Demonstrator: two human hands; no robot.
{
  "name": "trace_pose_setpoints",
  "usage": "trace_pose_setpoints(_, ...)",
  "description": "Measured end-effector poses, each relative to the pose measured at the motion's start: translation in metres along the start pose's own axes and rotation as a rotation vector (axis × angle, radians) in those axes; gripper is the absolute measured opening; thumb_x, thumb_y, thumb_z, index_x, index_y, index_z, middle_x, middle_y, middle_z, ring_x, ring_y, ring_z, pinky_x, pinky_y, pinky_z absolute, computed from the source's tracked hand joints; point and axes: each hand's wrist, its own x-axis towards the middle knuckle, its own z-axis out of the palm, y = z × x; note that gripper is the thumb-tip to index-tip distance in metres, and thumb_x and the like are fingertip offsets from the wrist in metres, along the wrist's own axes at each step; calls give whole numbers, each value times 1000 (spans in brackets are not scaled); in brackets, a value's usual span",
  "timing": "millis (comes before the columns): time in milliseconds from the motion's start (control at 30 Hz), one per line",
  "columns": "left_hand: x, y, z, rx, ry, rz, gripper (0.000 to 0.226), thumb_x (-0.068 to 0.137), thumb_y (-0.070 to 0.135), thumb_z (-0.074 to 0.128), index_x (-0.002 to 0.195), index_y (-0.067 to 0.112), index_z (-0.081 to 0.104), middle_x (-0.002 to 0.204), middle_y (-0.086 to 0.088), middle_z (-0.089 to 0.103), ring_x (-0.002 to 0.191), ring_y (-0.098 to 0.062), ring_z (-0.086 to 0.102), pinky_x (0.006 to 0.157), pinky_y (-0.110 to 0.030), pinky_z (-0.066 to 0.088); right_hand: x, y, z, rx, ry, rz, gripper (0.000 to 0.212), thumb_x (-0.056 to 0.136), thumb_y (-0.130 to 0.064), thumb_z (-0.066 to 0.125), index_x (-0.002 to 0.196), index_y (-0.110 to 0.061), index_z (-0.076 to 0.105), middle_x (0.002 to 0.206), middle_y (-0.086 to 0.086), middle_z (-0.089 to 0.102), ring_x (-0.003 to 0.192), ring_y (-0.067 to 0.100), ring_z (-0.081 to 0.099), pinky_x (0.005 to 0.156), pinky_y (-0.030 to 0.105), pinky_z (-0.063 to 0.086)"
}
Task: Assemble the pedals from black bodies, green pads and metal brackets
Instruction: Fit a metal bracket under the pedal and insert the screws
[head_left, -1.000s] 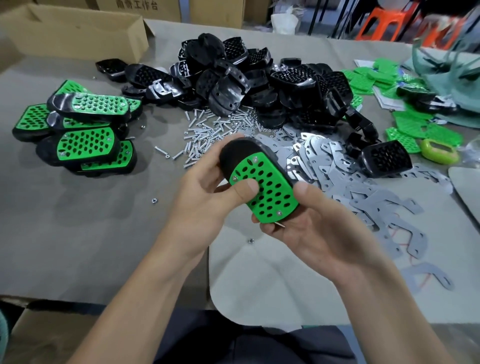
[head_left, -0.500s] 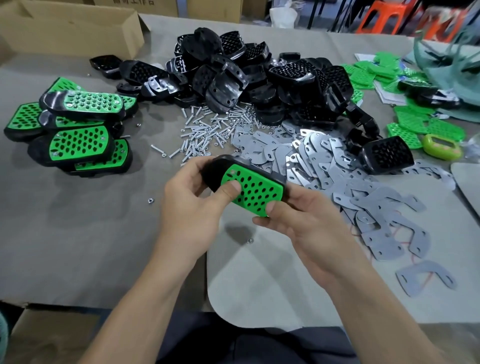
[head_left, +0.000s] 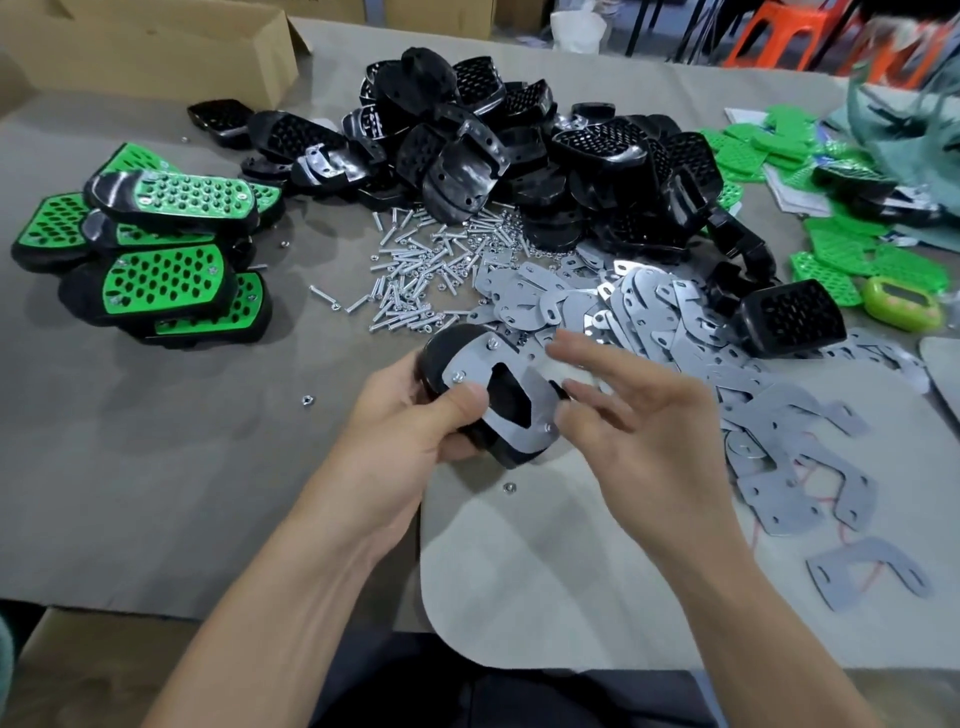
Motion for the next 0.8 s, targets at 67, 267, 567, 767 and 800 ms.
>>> trace_pose_setpoints(67, -2, 3, 4, 27, 10, 45, 28, 95, -8, 58, 116, 7, 70, 109, -21, 75, 96, -29, 74, 75, -43, 64, 10, -5, 3, -51, 22, 4, 35, 84, -3, 68, 104, -30, 78, 97, -20, 77, 99, 0, 71, 86, 19, 56)
trace_pose_setpoints(267, -5, 13, 10, 151, 104, 144, 37, 69, 3, 64, 103, 13, 77, 102, -28, 72, 85, -30, 68, 82, -69, 55, 31, -22, 12, -417, -49, -115, 25, 79, -24, 72, 98, -39, 71, 86, -30, 68, 73, -2, 67, 71, 19, 53)
trace_pose_setpoints(567, -6, 12, 16, 367, 267, 220, 29, 56, 24, 74, 84, 31, 80, 73, -13, 73, 59, -21, 64, 52, -44, 59, 18, -41, 20, -772, 27, -405, 17, 87, -13, 67, 73, -12, 58, 58, -4, 52, 55, 25, 49, 54, 37, 42)
trace_pose_setpoints(767, -13, 16, 25, 629, 408, 378, 30, 63, 36, 71, 92, 29, 75, 70, -3, 72, 68, -30, 67, 57, -45, 57, 9, -49, 32, -633, 82, -196, 29, 94, -16, 60, 67, -14, 53, 53, -8, 40, 55, 15, 40, 57, 25, 29)
trace_pose_setpoints(800, -14, 16, 25, 668, 424, 403, 27, 65, 34, 72, 90, 27, 74, 68, -2, 69, 65, -29, 65, 55, -45, 55, 11, -48, 33, -570, 79, -103, 30, 95, -20, 60, 66, -15, 55, 51, -6, 44, 55, 13, 44, 55, 21, 33)
